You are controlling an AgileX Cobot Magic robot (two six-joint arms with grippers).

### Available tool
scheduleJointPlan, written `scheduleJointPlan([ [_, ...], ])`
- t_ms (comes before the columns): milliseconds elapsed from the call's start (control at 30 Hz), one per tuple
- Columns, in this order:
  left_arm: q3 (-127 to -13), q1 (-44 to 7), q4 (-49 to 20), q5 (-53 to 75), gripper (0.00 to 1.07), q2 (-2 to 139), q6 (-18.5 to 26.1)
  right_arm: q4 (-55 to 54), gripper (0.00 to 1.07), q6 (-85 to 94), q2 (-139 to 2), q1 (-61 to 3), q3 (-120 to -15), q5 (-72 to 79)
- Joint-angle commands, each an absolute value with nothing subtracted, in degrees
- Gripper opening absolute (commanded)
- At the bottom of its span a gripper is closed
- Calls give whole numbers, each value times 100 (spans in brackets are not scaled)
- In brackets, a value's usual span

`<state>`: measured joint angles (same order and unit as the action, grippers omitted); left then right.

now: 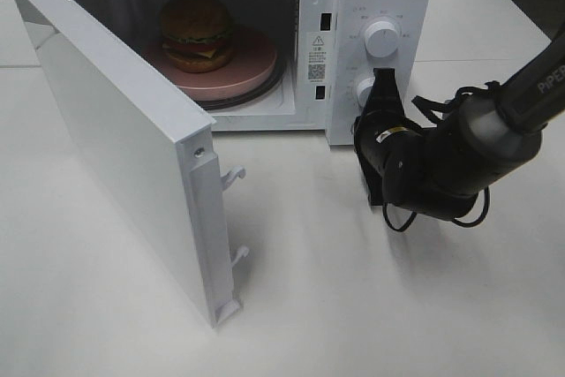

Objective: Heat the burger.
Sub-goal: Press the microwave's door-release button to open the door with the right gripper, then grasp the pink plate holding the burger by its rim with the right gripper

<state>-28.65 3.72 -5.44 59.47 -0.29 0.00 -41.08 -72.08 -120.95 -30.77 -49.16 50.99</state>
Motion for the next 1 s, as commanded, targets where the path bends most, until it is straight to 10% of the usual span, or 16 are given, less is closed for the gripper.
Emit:
scheduleJointPlan([
  [33, -2853, 372, -584, 5907, 100, -155, 0, -4028, 0, -7024, -11803, -3048, -4670, 4956],
  [1000, -2853, 372, -584, 5907, 100, -155, 0, -3472, 0, -2613, -9328, -2756, -3850, 963],
])
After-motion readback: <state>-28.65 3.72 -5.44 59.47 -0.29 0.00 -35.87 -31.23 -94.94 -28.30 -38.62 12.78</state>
